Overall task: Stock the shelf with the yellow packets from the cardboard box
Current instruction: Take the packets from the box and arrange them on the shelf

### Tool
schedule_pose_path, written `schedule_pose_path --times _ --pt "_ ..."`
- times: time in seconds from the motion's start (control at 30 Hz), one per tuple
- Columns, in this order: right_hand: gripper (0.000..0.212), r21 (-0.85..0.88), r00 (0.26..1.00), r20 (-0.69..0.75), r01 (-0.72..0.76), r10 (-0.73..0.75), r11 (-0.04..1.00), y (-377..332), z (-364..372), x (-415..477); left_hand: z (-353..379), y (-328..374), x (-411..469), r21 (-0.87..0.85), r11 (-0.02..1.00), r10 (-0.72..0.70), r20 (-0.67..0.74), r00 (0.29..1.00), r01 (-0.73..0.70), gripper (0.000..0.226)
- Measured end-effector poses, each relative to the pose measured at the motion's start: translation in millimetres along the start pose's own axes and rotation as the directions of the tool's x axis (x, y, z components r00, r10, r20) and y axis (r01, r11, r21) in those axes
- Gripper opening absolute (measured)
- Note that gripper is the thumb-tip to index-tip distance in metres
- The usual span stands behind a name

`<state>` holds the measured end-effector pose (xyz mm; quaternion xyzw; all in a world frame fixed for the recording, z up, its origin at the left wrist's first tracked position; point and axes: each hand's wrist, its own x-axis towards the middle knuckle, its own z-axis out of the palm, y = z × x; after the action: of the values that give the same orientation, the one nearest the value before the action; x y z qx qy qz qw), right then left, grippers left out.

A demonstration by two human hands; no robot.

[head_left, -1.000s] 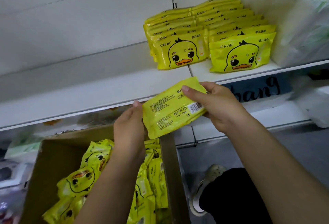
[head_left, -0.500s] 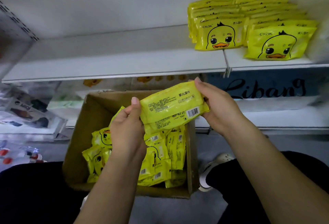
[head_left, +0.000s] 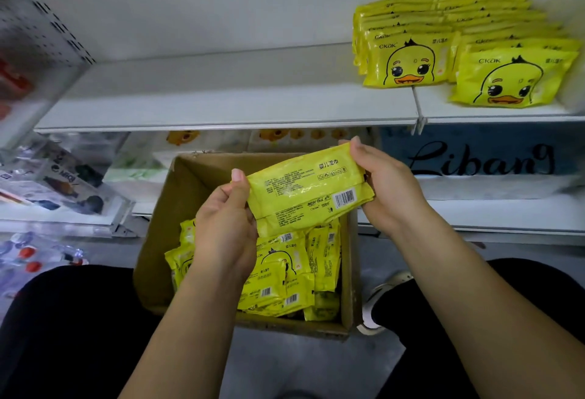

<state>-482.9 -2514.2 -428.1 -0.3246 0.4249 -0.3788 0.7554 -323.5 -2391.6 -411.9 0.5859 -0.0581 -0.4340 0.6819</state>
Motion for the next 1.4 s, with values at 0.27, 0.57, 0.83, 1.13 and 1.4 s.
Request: schedule_pose_path --times 0.27,0.57,0.83,1.13,1.4 --pt "0.037 0.073 0.992 0.055 -0.118 0.115 0.99 4.0 -7.2 13.3 -6.4 -18.6 -2.7 0.079 0.98 -0.187 0.042 0.981 0.183 0.016" --pt "0.026 -0.593 0.981 0.191 0.097 0.022 0.799 2.2 -16.9 4.7 -9.9 -7.7 7.4 0.08 0.993 -0.087 -0.016 0.996 0.088 0.033" --pt "0.035 -0.464 0.996 0.002 0.084 -0.094 0.882 8.1 -18.3 12.3 -13.9 -10.3 9.0 0.458 0.888 0.093 -0.107 0.99 -0.034 0.035" --pt "0.026 -0.406 0.998 0.056 0.059 -0.039 0.912 2.6 -17.0 14.3 -7.3 -5.2 -0.2 0.509 0.853 0.199 -0.111 0.974 -0.116 0.037" --pt "0.013 -0.44 0.958 0.201 0.276 -0.206 0.855 2.9 -16.5 9.2 -18.1 -7.1 13.3 0.302 0.944 0.148 -0.024 0.989 -0.134 0.037"
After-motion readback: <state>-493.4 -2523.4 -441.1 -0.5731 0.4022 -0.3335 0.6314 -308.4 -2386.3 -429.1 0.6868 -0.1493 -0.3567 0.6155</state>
